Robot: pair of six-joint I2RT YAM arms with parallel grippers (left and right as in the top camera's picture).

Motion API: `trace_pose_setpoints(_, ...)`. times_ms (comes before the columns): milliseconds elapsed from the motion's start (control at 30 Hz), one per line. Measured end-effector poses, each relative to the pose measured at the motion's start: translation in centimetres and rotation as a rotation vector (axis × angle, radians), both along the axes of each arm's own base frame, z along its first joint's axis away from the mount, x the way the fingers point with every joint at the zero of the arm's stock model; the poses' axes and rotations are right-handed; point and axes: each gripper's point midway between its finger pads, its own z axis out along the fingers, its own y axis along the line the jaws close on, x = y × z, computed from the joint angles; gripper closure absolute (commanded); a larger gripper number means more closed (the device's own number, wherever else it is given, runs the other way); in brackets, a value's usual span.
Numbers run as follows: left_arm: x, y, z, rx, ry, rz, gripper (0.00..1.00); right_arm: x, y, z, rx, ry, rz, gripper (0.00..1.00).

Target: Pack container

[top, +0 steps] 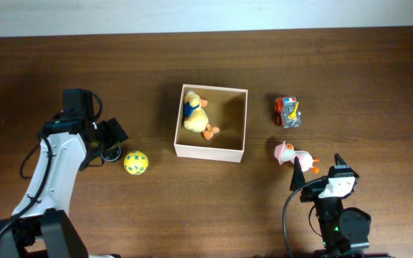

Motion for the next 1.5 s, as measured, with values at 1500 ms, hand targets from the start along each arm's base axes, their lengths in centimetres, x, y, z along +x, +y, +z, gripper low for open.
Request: trace_pose_setpoints(1500, 0.7, 1.1, -6.3, -0.074, 0.039, 0.201, 0.0, 0.0, 0.0, 0.0, 0.0, 0.0, 0.0, 0.01)
